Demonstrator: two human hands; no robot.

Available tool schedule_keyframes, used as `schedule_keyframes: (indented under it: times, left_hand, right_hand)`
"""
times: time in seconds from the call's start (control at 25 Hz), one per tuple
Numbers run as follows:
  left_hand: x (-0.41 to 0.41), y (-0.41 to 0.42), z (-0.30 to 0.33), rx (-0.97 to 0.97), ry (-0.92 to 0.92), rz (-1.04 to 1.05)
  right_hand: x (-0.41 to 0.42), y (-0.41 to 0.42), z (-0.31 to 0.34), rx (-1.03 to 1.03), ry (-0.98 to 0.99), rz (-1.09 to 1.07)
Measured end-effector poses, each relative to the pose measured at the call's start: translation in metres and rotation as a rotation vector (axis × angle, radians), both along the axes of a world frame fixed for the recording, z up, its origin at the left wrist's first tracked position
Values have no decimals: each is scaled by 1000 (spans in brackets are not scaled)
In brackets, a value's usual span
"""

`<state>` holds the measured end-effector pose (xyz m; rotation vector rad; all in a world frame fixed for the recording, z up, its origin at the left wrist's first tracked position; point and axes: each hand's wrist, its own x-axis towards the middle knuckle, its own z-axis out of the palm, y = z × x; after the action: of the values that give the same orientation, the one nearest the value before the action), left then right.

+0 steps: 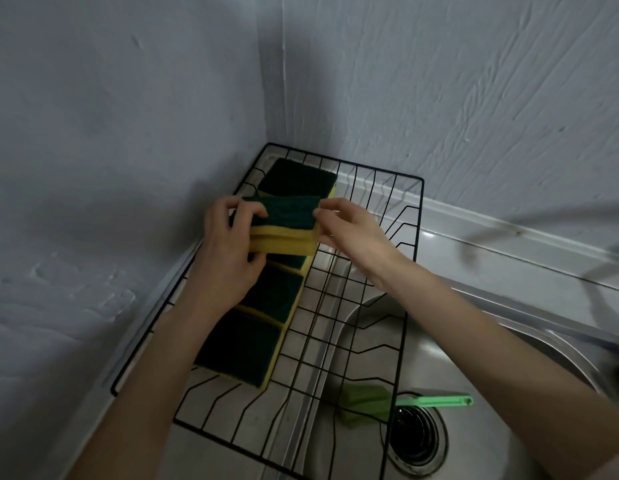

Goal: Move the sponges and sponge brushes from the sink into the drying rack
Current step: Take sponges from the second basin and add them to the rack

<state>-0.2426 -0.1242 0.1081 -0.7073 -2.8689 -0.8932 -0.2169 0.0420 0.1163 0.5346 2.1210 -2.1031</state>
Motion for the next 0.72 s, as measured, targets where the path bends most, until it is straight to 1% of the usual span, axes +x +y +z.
schedule_keyframes:
  times: [0.08, 0.16, 0.2, 0.32, 0.48, 0.6, 0.72]
  left_hand:
    - [-1, -1, -4, -37, -9, -26]
    - [-4, -1, -6, -60, -18, -37]
    - [-6, -1, -8, -68, -24, -37]
    - [-7, 1, -12, -87, -74, -34]
    - [-6, 4, -11, -144, -83, -6]
    - [-5, 3, -4, -200, -115, -15]
    - [3, 4, 9, -213, -121, -49]
  right_hand:
    - [-1, -3, -7, -61, -29, -33]
    - [-3, -4, -13, -59, -41, -54]
    - [-4, -4, -16, -2, -38, -52]
    - [-6, -5, -22, 306, -2, -32]
    - [-8, -6, -28, 458, 20, -32]
    - [-2, -2, -20, 468, 4, -9]
    - [19, 7, -6, 448, 68, -25]
